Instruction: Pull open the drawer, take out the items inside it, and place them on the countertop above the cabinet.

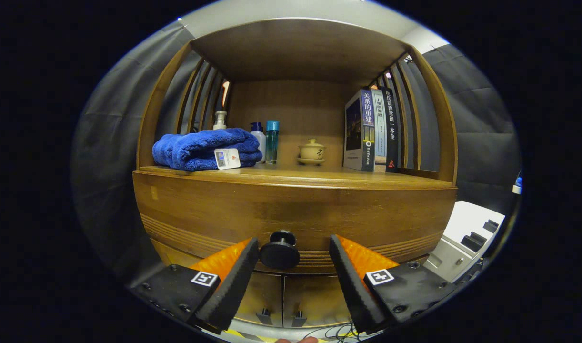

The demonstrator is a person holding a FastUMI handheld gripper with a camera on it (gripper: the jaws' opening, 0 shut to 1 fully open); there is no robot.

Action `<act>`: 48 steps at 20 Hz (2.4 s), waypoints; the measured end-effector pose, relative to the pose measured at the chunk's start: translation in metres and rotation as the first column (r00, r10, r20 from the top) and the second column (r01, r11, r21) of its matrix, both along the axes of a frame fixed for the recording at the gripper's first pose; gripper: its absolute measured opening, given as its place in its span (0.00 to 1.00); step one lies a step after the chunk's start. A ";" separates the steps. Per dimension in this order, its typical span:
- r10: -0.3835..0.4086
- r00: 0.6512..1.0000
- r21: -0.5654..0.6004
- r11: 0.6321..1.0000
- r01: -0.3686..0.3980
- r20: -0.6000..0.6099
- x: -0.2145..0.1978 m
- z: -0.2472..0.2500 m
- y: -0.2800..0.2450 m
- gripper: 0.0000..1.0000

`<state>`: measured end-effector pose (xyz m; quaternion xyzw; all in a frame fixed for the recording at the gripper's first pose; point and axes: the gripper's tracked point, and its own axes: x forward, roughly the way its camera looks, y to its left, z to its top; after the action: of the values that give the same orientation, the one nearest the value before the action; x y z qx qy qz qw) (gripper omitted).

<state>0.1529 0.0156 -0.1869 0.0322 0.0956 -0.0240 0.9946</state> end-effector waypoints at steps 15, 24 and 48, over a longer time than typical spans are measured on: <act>0.039 0.999 -0.006 0.999 -0.039 -0.036 -0.011 0.000 0.018 0.38; 0.020 0.996 -0.005 1.000 -0.020 -0.085 -0.067 0.005 0.025 0.37; -0.003 0.981 -0.012 1.000 0.000 -0.194 -0.169 0.009 0.036 0.37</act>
<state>-0.0159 0.0519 -0.1775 0.0237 0.1919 -0.0283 0.9807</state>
